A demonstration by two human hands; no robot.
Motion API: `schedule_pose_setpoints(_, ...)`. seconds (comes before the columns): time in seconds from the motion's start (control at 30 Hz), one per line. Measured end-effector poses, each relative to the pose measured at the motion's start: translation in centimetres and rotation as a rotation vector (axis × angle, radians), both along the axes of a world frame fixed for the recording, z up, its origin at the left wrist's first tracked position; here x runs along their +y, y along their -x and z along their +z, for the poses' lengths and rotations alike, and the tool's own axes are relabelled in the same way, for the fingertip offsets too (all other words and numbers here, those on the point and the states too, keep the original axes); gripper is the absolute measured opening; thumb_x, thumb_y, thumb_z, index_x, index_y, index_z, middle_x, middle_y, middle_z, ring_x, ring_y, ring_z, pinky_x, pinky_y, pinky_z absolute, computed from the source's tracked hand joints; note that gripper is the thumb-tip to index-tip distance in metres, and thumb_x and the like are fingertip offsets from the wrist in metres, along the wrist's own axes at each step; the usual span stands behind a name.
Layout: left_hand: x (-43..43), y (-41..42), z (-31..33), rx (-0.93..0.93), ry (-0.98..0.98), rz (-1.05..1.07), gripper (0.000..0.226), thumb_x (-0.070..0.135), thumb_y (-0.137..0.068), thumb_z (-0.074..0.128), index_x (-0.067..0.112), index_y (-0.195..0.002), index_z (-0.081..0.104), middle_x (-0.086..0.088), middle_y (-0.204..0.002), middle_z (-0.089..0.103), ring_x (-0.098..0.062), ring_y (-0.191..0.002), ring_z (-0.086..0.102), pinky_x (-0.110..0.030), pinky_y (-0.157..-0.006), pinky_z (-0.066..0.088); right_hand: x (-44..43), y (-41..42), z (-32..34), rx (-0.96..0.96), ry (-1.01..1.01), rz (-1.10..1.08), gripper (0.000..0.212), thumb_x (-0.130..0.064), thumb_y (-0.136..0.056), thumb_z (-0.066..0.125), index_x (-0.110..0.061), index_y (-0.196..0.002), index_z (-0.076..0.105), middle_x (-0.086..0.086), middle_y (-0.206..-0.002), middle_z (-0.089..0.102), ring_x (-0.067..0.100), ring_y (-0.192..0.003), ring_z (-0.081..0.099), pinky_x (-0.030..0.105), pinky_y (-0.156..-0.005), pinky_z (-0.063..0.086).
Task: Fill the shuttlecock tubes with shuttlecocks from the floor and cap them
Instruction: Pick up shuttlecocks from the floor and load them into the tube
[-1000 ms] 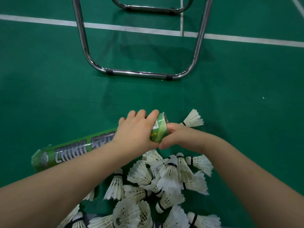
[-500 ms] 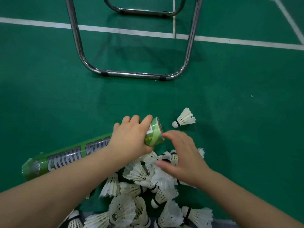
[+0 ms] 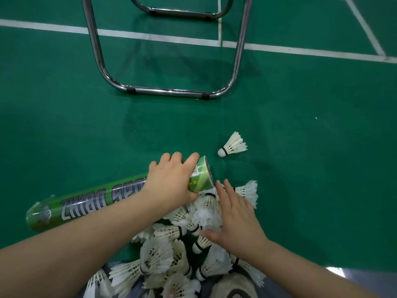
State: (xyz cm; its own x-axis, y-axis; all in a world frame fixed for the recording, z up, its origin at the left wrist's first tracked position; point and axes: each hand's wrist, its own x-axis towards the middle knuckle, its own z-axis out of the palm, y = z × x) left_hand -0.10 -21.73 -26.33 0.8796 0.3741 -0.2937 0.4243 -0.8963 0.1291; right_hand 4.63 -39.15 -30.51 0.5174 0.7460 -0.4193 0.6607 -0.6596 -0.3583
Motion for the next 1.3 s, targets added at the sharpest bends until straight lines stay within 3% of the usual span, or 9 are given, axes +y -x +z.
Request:
schedule_pose_setpoints(0.2,-1.2,0.7,0.2,-0.007,0.002,-0.006,0.083,0.054,-0.078,0.062,0.027,-0.142,0.017,-0.005,-0.124,0.044,-0.026,-0.116,0.040,-0.041,-0.093,0.038,-0.5,0.5,0.1,-0.041,-0.069,-0.018,0.084,-0.056,-0.086,0.048,-0.022,-0.149,0.004,-0.001,-0.156,0.014,0.017,-0.143,0.014,0.035,-0.115,0.009)
schedule_pose_setpoints(0.3,-1.6,1.0,0.5,-0.008,0.000,-0.012,0.083,0.053,-0.078,0.062,0.026,-0.142,0.017,-0.006,-0.124,0.044,-0.027,-0.116,0.040,-0.041,-0.093,0.038,-0.3,0.3,0.5,-0.061,-0.124,-0.065,0.067,-0.048,-0.089,0.047,-0.023,-0.145,0.022,-0.005,-0.142,0.040,0.016,-0.132,0.034,0.034,-0.109,0.023)
schedule_pose_setpoints(0.47,-1.9,1.5,0.8,-0.015,-0.005,-0.005,0.083,0.053,-0.077,0.063,0.026,-0.141,0.019,-0.006,-0.122,0.045,-0.026,-0.114,0.041,-0.041,-0.092,0.040,0.1,0.1,0.8,-0.032,-0.184,-0.123,0.046,-0.035,-0.090,0.049,-0.023,-0.133,0.039,-0.003,-0.120,0.060,0.020,-0.112,0.054,0.036,-0.094,0.040)
schedule_pose_setpoints(0.57,-2.0,1.9,1.0,-0.024,-0.011,-0.007,0.081,0.053,-0.077,0.063,0.026,-0.141,0.020,-0.005,-0.120,0.046,-0.026,-0.112,0.042,-0.041,-0.091,0.040,0.2,-0.6,0.9,-0.009,-0.188,-0.209,0.035,-0.027,-0.095,0.044,-0.021,-0.129,0.046,0.001,-0.110,0.066,0.022,-0.094,0.062,0.037,-0.080,0.049)
schedule_pose_setpoints(0.67,-1.8,2.3,1.1,-0.027,-0.011,-0.003,0.082,0.053,-0.077,0.064,0.027,-0.140,0.021,-0.005,-0.119,0.046,-0.025,-0.111,0.043,-0.041,-0.090,0.040,0.0,-2.1,1.1,-0.022,-0.202,-0.324,0.031,-0.022,-0.098,0.040,-0.017,-0.125,0.054,0.003,-0.098,0.069,0.017,-0.072,0.058,0.033,-0.065,0.050)
schedule_pose_setpoints(0.87,-1.3,2.9,1.4,-0.015,-0.028,0.020,0.083,0.055,-0.076,0.063,0.026,-0.141,0.020,-0.006,-0.121,0.047,-0.027,-0.112,0.043,-0.042,-0.091,0.041,-0.5,-5.0,2.1,0.055,-0.275,-0.648,0.026,-0.021,-0.095,0.047,-0.015,-0.117,0.060,-0.003,-0.094,0.061,0.010,-0.062,0.052,0.021,-0.053,0.040)
schedule_pose_setpoints(1.13,-1.2,2.9,1.5,0.010,-0.026,0.013,0.083,0.055,-0.077,0.063,0.026,-0.141,0.020,-0.006,-0.123,0.046,-0.027,-0.113,0.043,-0.042,-0.091,0.041,-0.1,-5.2,2.5,0.161,-0.371,-0.768,0.023,-0.022,-0.094,0.050,-0.016,-0.113,0.062,-0.005,-0.092,0.062,0.017,-0.074,0.059,0.026,-0.063,0.048)
schedule_pose_setpoints(1.23,-1.3,2.8,1.4,0.029,-0.024,-0.007,0.083,0.055,-0.077,0.063,0.026,-0.141,0.020,-0.006,-0.122,0.046,-0.027,-0.112,0.043,-0.041,-0.090,0.041,0.5,-5.1,2.5,0.238,-0.438,-0.815,0.018,-0.020,-0.093,0.051,-0.017,-0.107,0.063,-0.007,-0.091,0.064,0.018,-0.082,0.064,0.039,-0.078,0.056)
schedule_pose_setpoints(1.3,-1.3,2.7,1.2,0.049,-0.023,-0.028,0.082,0.055,-0.076,0.064,0.026,-0.140,0.021,-0.006,-0.121,0.046,-0.026,-0.111,0.043,-0.041,-0.090,0.041,0.9,-5.1,2.6,0.274,-0.487,-0.825,0.012,-0.018,-0.094,0.050,-0.021,-0.098,0.062,-0.004,-0.093,0.066,0.012,-0.079,0.064,0.038,-0.080,0.056)
